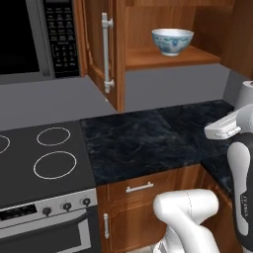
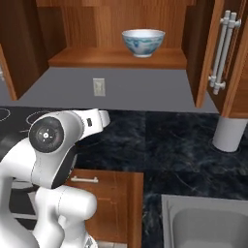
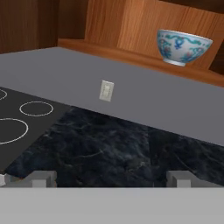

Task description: Pick up the bowls from the cabinet and place each bowl in front of a stool on the dining counter.

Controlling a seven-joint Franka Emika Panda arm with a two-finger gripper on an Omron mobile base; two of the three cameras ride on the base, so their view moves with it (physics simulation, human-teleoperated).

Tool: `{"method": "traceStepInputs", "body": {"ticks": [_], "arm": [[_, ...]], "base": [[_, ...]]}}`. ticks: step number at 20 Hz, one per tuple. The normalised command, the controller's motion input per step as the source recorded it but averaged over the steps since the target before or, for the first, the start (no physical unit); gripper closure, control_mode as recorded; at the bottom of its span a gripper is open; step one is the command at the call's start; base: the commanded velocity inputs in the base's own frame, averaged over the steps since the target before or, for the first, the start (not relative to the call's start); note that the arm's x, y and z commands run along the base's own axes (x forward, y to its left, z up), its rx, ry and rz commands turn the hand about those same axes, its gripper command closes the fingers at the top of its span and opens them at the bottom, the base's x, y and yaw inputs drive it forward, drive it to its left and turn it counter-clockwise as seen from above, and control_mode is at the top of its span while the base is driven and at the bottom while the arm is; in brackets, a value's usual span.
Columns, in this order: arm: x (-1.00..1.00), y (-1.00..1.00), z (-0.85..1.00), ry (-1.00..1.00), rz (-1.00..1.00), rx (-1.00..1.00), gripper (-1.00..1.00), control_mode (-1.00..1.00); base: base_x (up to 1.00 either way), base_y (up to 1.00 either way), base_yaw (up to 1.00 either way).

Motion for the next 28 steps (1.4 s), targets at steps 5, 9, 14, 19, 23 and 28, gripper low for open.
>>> {"method": "traceStepInputs", "body": {"ticks": [5,9,14,19,23,28], "arm": [[0.00,0.00,0.00,0.00,0.00,0.00,-1.00,1.00],[0.00,0.00,0.00,0.00,0.00,0.00,-1.00,1.00],[0.00,0.00,0.00,0.00,0.00,0.00,-1.00,1.00],[0.00,0.00,0.00,0.00,0.00,0.00,-1.00,1.00],[0.00,0.00,0.00,0.00,0.00,0.00,-1.00,1.00],[0.00,0.00,0.00,0.00,0.00,0.00,-1.00,1.00]], "base": [[0.36,-0.19,-0.02],[0.37,-0.20,0.02],[0.44,-0.31,0.09],[0.33,-0.27,0.06],[0.29,-0.18,0.05],[0.39,-0.02,0.02]]}}
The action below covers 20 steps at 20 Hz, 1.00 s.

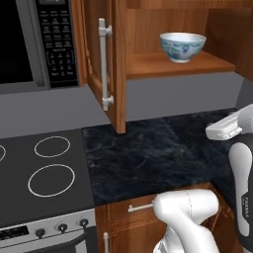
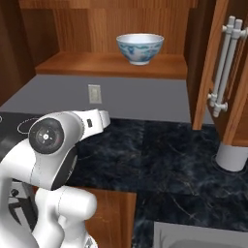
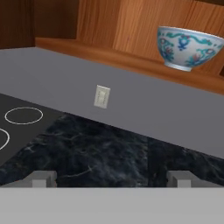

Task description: Pick up the bowls from the cabinet and place each bowl in front of a stool on the dining counter.

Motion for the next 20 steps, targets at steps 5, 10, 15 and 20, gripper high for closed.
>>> {"method": "traceStepInputs", "body": {"ticks": [5,10,15,20], "arm": [[0.00,0.00,0.00,0.00,0.00,0.00,-1.00,1.00],[0.00,0.00,0.00,0.00,0.00,0.00,-1.00,1.00],[0.00,0.00,0.00,0.00,0.00,0.00,-1.00,1.00],[0.00,0.00,0.00,0.00,0.00,0.00,-1.00,1.00]], "base": [[0.51,-0.01,0.04],[0.40,-0.01,0.00],[0.20,0.00,0.00],[0.01,0.00,0.00]]}}
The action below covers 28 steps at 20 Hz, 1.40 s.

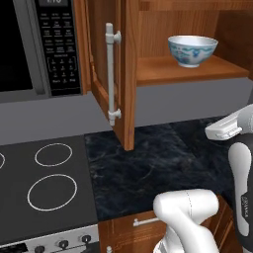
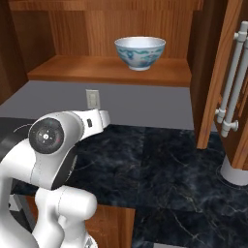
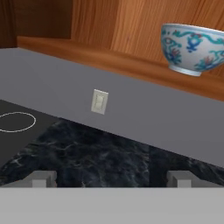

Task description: Pick up the bowls from the cabinet and place each bowl in front of a stool on the dining counter.

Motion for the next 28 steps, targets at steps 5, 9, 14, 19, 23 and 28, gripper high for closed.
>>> {"method": "traceStepInputs", "body": {"ticks": [5,9,14,19,23,28], "arm": [[0.00,0.00,0.00,0.00,0.00,0.00,-1.00,1.00],[0.00,0.00,0.00,0.00,0.00,0.00,-1.00,-1.00],[0.00,0.00,0.05,0.00,-0.03,0.00,-1.00,-1.00],[0.00,-0.06,0.36,-0.03,-0.07,0.00,-1.00,-1.00],[0.00,-0.13,0.52,-0.03,-0.09,0.00,-1.00,-1.00],[0.07,-0.10,0.42,0.03,-0.14,0.08,-1.00,-1.00]], "base": [[0.00,0.00,0.00],[0.00,0.00,0.00],[0.00,0.00,0.00],[0.00,0.00,0.00],[0.00,0.00,0.00],[0.00,0.00,0.00]]}}
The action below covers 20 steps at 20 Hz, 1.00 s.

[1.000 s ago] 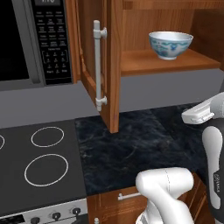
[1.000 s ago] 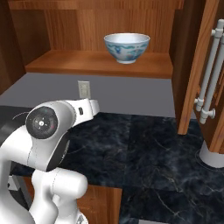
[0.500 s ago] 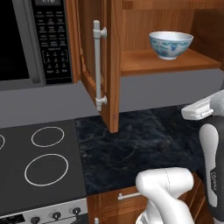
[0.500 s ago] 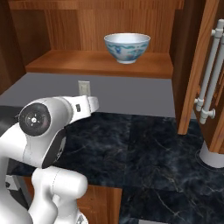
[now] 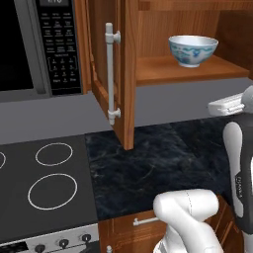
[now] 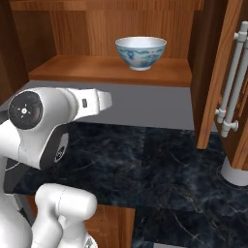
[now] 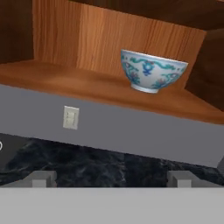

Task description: Pick up the bowls from the cabinet and place each bowl in front of a stool on the dining counter.

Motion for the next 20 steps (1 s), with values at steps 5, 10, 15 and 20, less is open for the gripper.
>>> {"method": "traceStepInputs", "body": {"ticks": [5,10,15,20], "arm": [[0.07,-0.21,0.11,0.05,-0.15,0.36,-1.00,-1.00],[0.02,-0.15,0.00,0.02,-0.16,0.47,-1.00,-1.00],[0.13,0.00,0.05,0.00,-0.21,0.34,-1.00,-1.00],[0.10,-0.07,0.39,0.01,-0.25,0.15,-1.00,-1.00]], "base": [[0.00,0.00,0.00],[0.00,0.00,0.00],[0.00,0.00,0.00],[0.00,0.00,0.00]]}}
